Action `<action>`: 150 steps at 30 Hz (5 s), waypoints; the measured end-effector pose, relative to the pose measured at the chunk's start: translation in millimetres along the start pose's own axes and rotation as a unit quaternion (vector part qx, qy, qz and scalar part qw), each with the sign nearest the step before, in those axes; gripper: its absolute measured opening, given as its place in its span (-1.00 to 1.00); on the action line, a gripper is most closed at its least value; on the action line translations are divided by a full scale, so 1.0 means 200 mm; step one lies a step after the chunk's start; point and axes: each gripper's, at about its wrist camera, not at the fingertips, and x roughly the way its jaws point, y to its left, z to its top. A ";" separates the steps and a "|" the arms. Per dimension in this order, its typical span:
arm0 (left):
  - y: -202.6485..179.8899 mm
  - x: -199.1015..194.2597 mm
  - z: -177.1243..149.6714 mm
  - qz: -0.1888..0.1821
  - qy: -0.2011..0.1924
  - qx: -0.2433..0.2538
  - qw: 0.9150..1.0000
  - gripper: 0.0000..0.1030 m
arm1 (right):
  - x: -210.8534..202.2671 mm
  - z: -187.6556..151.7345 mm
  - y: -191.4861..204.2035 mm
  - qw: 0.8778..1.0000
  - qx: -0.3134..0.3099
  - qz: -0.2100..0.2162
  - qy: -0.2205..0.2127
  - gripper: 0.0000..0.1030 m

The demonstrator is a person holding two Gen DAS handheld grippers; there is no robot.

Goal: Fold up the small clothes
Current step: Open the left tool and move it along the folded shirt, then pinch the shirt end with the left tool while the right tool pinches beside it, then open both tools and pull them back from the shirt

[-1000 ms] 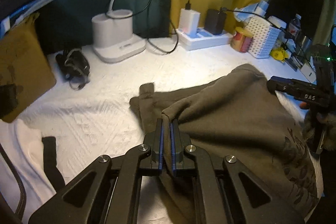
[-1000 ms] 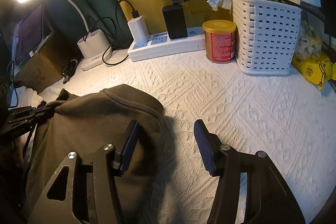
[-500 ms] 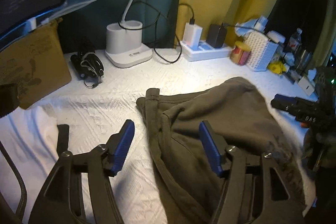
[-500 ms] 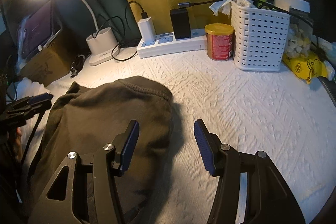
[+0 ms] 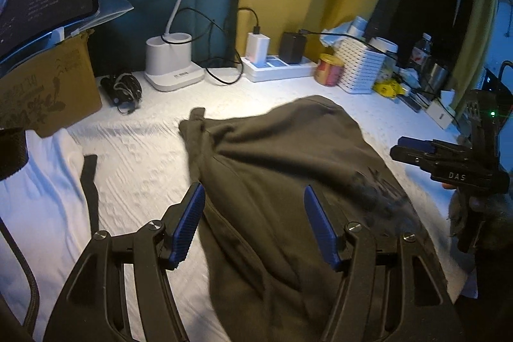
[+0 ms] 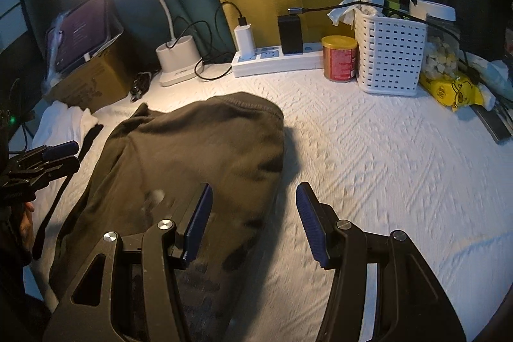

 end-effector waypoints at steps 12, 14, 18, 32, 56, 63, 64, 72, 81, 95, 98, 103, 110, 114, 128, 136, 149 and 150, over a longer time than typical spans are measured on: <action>-0.19 -0.05 -0.20 -0.033 0.029 0.014 0.999 0.73 | -0.12 -0.17 0.08 1.000 -0.008 0.003 0.006 0.12; -0.21 -0.05 -0.22 -0.037 0.032 0.016 0.999 0.73 | -0.14 -0.19 0.09 1.000 -0.008 0.003 0.008 0.12; -0.28 -0.07 -0.28 -0.053 0.042 0.032 0.997 0.72 | -0.17 -0.23 0.10 1.000 -0.006 0.000 0.007 0.12; -0.21 -0.13 -0.49 -0.080 0.064 -0.015 0.995 0.43 | -0.24 -0.43 0.15 1.000 -0.006 -0.001 0.019 0.12; -0.15 -0.31 -0.57 -0.040 0.029 0.021 0.999 -0.86 | -0.34 -0.68 0.21 0.999 0.004 0.015 0.029 0.11; -0.14 -0.30 -0.60 -0.041 0.027 0.011 0.999 -0.86 | -0.39 -0.76 0.27 0.999 0.013 0.038 0.023 -0.39; -0.14 -0.31 -0.60 -0.042 0.027 0.009 0.999 -0.86 | -0.39 -0.77 0.28 0.999 0.007 0.039 0.022 -0.44; -0.18 -0.31 -0.62 -0.058 0.029 0.006 0.998 -0.86 | -0.48 -0.78 0.29 1.000 -0.015 0.017 0.017 -0.88; -0.34 -0.30 -0.70 -0.090 0.057 0.028 0.994 -0.84 | -0.61 -0.89 0.23 0.999 -0.009 -0.020 0.027 -0.90; -0.33 -0.34 -0.74 -0.079 0.086 0.006 0.993 -0.74 | -0.62 -0.97 0.22 1.000 -0.011 -0.015 0.021 -0.87; -0.33 -0.34 -0.75 -0.077 0.092 0.014 0.993 -0.72 | -0.63 -0.97 0.22 0.999 -0.016 -0.012 0.028 -0.86; -0.33 -0.36 -0.74 -0.066 0.101 0.010 0.993 -0.61 | -0.65 -0.97 0.21 0.999 -0.009 -0.001 0.043 -0.85; -0.31 -0.39 -0.70 -0.026 0.083 -0.002 0.996 0.34 | -0.66 -0.96 0.19 0.998 -0.015 0.006 0.059 -0.71; -0.31 -0.37 -0.65 -0.012 0.080 -0.005 0.997 0.34 | -0.67 -0.94 0.16 0.998 -0.009 0.005 0.061 -0.28; -0.37 -0.30 -0.45 -0.008 0.069 0.006 0.998 0.34 | -0.64 -0.81 0.01 0.999 0.007 -0.006 0.054 0.07; -0.35 -0.22 -0.34 -0.004 0.070 0.001 0.998 0.34 | -0.59 -0.70 -0.08 0.998 0.007 -0.017 0.053 0.08; -0.24 -0.08 -0.18 0.017 0.064 -0.013 0.998 0.34 | -0.46 -0.51 -0.20 0.998 0.021 -0.039 0.052 0.16; -0.23 -0.07 -0.17 0.018 0.064 -0.013 0.998 0.34 | -0.44 -0.50 -0.21 0.998 0.022 -0.042 0.051 0.16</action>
